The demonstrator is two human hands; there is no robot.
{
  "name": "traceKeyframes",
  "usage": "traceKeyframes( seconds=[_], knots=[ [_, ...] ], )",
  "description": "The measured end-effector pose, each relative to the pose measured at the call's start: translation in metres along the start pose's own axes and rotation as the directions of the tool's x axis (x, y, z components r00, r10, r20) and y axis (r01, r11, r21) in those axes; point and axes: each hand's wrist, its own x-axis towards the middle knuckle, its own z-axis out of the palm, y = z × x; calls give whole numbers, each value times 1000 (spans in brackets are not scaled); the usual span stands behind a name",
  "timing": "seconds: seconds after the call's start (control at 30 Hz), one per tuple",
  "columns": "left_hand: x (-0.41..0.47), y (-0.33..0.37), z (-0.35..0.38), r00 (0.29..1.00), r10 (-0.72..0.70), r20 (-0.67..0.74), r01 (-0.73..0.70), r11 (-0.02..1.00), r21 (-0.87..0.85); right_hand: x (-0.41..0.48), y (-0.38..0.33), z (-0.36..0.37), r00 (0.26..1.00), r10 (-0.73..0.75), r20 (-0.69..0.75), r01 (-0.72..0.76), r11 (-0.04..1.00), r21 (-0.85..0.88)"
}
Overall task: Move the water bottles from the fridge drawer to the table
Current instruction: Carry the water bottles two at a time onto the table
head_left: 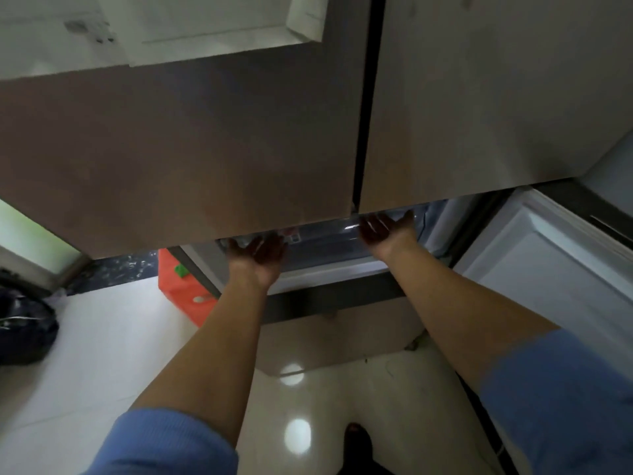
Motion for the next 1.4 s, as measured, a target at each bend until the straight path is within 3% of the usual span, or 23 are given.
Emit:
traceKeyframes(
  seconds=[0.1,0.57,0.87,1.4],
  knots=[
    [7,-3,7,1000,13,25,-10,994,-109,4,-1,-3,1000,2,7,-2,1000,17],
    [-12,-17,2,995,15,-102,-27,994,-109,-12,-1,-17,997,35,-69,-32,999,37],
    [-52,-30,-19,983,56,-177,-36,993,111,-46,10,-44,993,-24,-114,14,996,-85],
    [-160,-67,-74,973,65,-221,-32,988,152,-146,34,-116,992,-11,-122,10,1000,-12]
  ],
)
